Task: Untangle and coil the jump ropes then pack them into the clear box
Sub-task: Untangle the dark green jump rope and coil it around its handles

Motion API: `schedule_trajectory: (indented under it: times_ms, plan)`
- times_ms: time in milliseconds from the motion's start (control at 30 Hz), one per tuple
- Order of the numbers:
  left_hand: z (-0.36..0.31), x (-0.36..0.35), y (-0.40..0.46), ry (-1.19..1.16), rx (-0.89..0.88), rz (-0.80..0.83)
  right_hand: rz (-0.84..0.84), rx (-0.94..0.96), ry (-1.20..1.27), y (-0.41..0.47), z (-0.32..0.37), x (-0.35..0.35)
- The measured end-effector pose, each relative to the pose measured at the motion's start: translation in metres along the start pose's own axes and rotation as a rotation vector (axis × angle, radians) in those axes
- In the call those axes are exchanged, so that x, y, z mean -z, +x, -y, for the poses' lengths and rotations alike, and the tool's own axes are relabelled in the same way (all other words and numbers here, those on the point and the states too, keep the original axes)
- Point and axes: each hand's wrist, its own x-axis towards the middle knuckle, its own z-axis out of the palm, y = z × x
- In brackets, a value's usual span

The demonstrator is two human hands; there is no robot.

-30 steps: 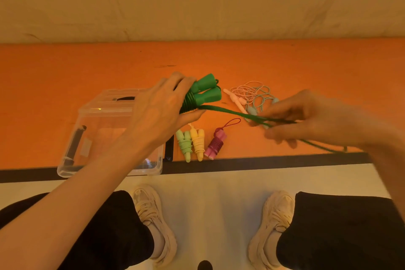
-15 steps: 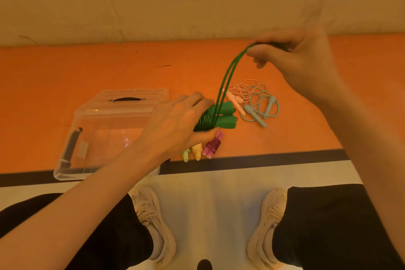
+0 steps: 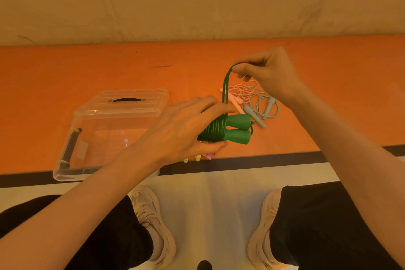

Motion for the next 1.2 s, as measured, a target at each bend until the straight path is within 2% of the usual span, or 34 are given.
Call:
schedule_trajectory:
  times_ms: [200, 400, 567, 667, 833, 1033, 1200]
  plan:
    - [0.003, -0.003, -0.002, -0.095, -0.051, 0.005, 0.061, -0.032, -0.027, -0.003, 0.000, -0.006]
    - [0.010, 0.006, -0.009, -0.234, 0.070, -0.051, 0.022, -0.140, -0.021, -0.001, -0.015, 0.011]
    - [0.013, 0.015, -0.006, -0.390, 0.152, -0.169, 0.238, -0.263, 0.030, -0.010, -0.026, 0.033]
    - [0.011, 0.019, -0.004, -0.446, 0.200, -0.214, 0.310, -0.324, 0.020, -0.015, -0.032, 0.039]
    - [0.009, 0.018, -0.001, -0.508, 0.311, -0.290, 0.397, -0.287, 0.026, -0.023, -0.030, 0.024]
    - [0.014, 0.013, -0.006, -0.509, 0.453, -0.306, 0.589, -0.219, -0.084, -0.037, -0.024, -0.005]
    - [0.020, 0.011, -0.006, -0.311, 0.467, -0.250, 0.677, -0.177, 0.044, -0.054, -0.007, -0.006]
